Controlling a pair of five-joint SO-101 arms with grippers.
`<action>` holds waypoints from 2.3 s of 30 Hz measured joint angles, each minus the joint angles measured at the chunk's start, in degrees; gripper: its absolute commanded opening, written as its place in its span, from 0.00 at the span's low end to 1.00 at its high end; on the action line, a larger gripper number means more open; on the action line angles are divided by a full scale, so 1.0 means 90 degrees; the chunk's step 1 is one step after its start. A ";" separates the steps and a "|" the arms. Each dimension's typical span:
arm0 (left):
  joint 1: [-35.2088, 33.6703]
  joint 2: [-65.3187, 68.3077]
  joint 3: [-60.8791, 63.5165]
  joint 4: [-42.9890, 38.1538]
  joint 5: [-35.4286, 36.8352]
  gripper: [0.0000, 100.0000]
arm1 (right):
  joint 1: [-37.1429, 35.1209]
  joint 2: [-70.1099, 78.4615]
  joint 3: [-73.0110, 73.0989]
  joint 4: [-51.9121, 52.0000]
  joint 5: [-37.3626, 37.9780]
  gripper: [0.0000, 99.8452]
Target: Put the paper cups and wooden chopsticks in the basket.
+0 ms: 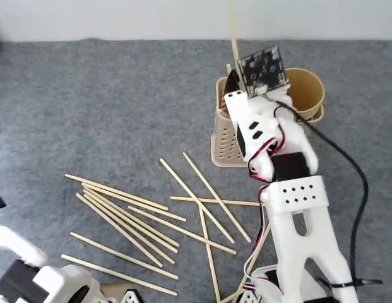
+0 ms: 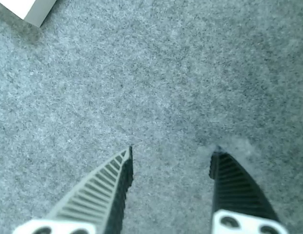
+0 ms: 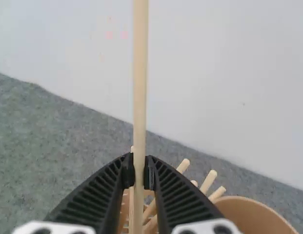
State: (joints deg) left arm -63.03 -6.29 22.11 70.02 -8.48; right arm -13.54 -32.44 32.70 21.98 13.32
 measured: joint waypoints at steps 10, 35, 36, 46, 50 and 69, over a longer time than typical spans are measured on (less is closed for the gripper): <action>0.0000 0.0000 0.0000 0.0000 0.0000 0.25 | 0.0059 0.0537 0.0088 -0.0186 -0.0156 0.22; 0.0000 0.0000 0.0400 -0.0313 0.0000 0.25 | -0.3087 0.0684 -0.0098 0.3292 -0.0694 0.20; 0.0000 0.0000 0.0400 -0.0313 0.0000 0.25 | -0.3106 0.0772 -0.0098 0.3253 -0.0684 0.20; 0.0000 0.0000 0.0400 -0.0313 0.0000 0.25 | -0.2403 0.0576 -0.0107 0.3233 -0.0674 0.20; 0.0000 0.0000 0.0400 -0.0313 0.0000 0.25 | -0.1709 0.0547 -0.0107 0.3106 -0.0664 0.20; 0.0000 0.0000 0.0400 -0.0313 0.0000 0.25 | -0.0684 -0.0498 -0.1104 0.3389 -0.0654 0.26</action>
State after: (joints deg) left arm -63.03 -6.29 25.71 67.21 -8.48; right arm -19.69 -36.92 22.77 52.48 7.43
